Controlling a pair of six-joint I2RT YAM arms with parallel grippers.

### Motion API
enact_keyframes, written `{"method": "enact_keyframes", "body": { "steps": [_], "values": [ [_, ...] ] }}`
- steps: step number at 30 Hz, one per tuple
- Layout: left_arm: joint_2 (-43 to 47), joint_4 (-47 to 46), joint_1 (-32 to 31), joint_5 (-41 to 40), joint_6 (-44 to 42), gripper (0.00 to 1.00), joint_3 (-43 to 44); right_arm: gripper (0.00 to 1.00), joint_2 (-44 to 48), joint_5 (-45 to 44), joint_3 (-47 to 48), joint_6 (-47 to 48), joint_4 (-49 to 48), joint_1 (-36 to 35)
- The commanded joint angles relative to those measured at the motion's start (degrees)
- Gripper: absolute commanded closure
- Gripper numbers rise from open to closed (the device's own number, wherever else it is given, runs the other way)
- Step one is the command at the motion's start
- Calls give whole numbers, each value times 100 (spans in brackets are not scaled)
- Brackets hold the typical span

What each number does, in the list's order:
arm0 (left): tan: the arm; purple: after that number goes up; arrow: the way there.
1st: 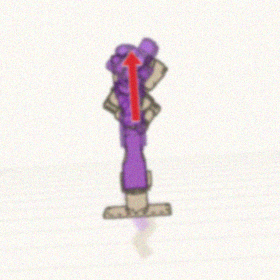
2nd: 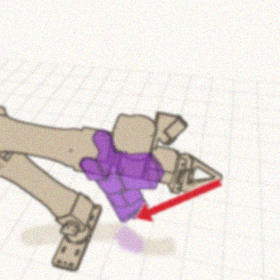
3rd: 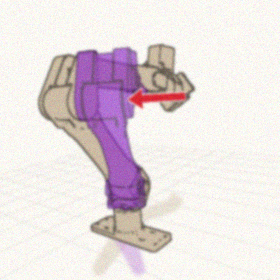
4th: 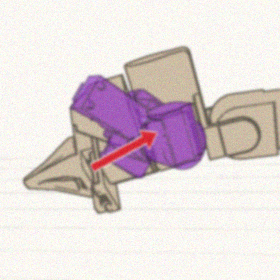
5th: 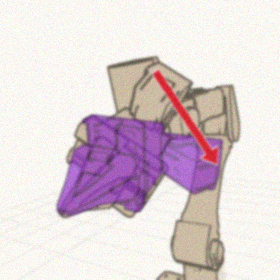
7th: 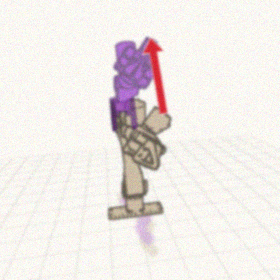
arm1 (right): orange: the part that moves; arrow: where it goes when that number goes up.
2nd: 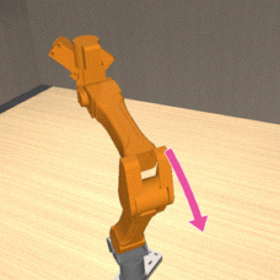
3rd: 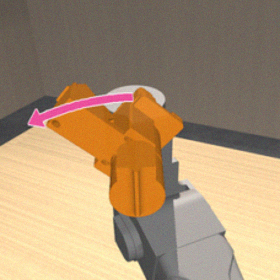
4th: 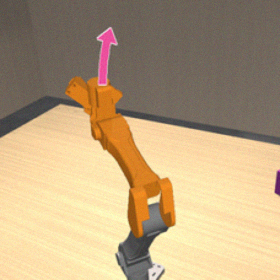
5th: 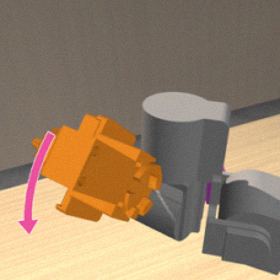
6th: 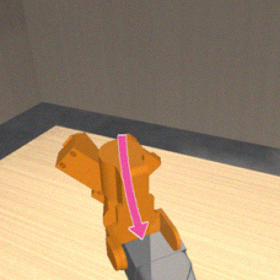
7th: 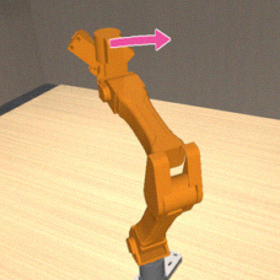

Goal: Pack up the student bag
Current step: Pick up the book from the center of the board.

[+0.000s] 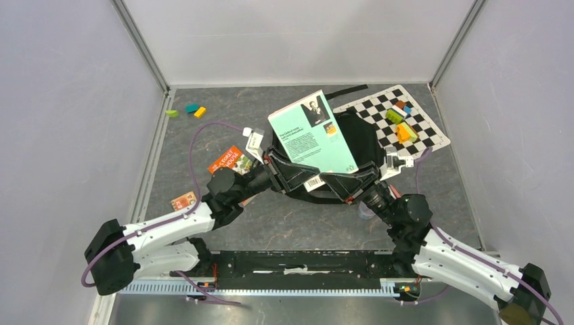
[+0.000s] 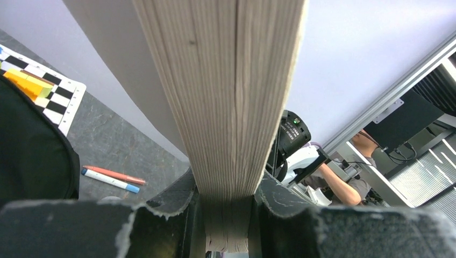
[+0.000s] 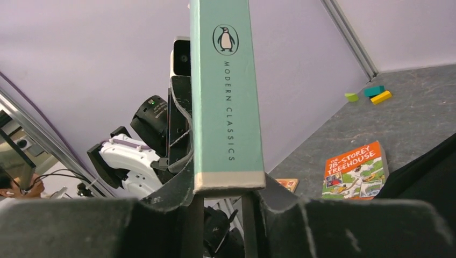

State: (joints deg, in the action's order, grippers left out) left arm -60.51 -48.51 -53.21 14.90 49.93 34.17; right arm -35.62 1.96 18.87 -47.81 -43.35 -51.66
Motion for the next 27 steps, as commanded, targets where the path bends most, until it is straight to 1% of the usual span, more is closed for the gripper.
{"method": "enact_keyframes", "body": {
  "steps": [1, 2, 3, 4, 5, 6, 8, 9, 12, 14, 17, 20, 23, 25, 27],
  "values": [
    [-59, -933, -73, -310, -283, 98, 400, 83, 10, -20, 5, 44, -428, -20],
    [-68, -936, -75, -310, -278, 96, 410, 91, 23, -20, -4, 57, -433, -19],
    [-62, -917, -74, -311, -294, 91, 421, 98, 64, -48, -13, 89, -401, -20],
    [-28, -800, -75, -324, -369, 78, 431, 100, 132, -126, -9, 183, -320, -20],
    [45, -555, -75, -382, -489, 62, 452, 100, 239, -243, 4, 314, -146, -20],
    [174, -200, -75, -511, -641, 36, 468, 100, 374, -491, 69, 570, 126, -20],
    [430, 684, -74, -827, -981, 5, 526, 100, 621, -1035, 403, 1076, 1003, -20],
    [556, 1216, -73, -1042, -1184, 1, 588, 100, 681, -1410, 667, 1400, 1570, -19],
    [769, 2498, -75, -1545, -1666, 0, 703, 100, 633, -2385, 1304, 2257, 2703, -6],
    [815, 3041, -75, -1883, -1894, 0, 707, 100, 494, -2836, 1609, 2768, 3024, 11],
    [637, 3605, -72, -2252, -2053, 0, 733, 100, 227, -3402, 2003, 3409, 3354, 73],
    [37, 3914, -75, -2314, -1999, 0, 1000, 100, -85, -3801, 2324, 3966, 3528, 248],
    [-843, 4082, -164, -2181, -1841, 0, 1545, 100, -377, -3853, 2527, 4301, 3701, 712],
    [-1458, 4203, -298, -2220, -1819, 0, 1973, 100, -536, -3576, 2608, 4335, 3847, 1234],
    [-2038, 4249, -440, -2287, -1827, 0, 2393, 100, -660, -3094, 2629, 4222, 3958, 1899]
  ]
}}
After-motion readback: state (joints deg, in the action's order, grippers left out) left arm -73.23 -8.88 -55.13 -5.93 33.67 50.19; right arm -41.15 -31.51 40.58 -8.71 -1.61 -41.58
